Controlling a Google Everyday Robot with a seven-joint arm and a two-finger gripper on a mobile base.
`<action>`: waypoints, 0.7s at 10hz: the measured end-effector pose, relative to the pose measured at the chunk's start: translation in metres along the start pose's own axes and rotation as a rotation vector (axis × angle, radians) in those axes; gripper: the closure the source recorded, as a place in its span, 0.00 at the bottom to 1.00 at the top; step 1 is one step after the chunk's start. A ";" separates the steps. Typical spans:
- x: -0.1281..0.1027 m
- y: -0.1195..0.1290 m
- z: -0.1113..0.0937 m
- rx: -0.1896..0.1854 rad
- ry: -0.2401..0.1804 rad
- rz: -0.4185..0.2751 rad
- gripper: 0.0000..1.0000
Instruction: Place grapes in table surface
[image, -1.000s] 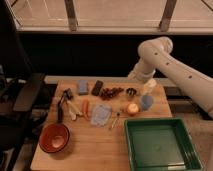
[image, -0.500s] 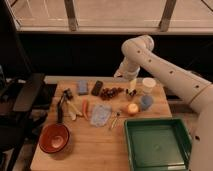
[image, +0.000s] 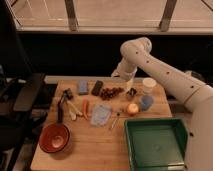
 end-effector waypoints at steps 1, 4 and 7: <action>-0.009 -0.016 0.016 0.016 -0.019 0.005 0.29; -0.025 -0.035 0.070 0.002 -0.070 -0.005 0.29; -0.030 -0.036 0.130 -0.047 -0.123 -0.001 0.29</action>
